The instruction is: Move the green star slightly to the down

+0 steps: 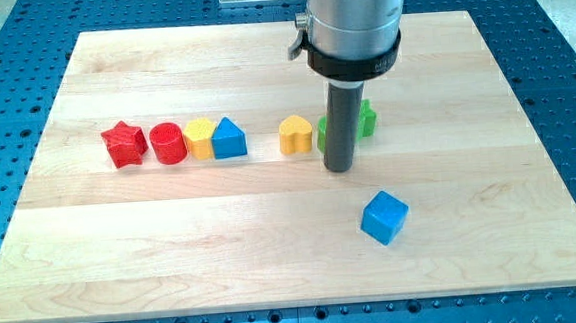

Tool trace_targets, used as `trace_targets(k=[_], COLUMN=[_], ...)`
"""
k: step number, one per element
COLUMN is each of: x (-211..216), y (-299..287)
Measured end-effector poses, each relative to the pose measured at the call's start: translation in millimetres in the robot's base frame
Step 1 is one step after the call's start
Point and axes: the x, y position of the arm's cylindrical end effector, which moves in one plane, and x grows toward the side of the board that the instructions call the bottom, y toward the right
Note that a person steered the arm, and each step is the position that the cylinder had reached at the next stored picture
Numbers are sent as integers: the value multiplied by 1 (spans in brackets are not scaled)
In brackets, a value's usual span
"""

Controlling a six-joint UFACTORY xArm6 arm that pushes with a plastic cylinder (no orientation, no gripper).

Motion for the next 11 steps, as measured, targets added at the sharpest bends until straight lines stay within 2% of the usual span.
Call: trace_targets(k=[1, 2, 3, 4, 5, 7, 9, 10, 11], x=[-15, 17, 17, -53, -108, -114, -63, -102, -120], y=[-10, -5, 67, 82, 82, 36, 31, 46, 12])
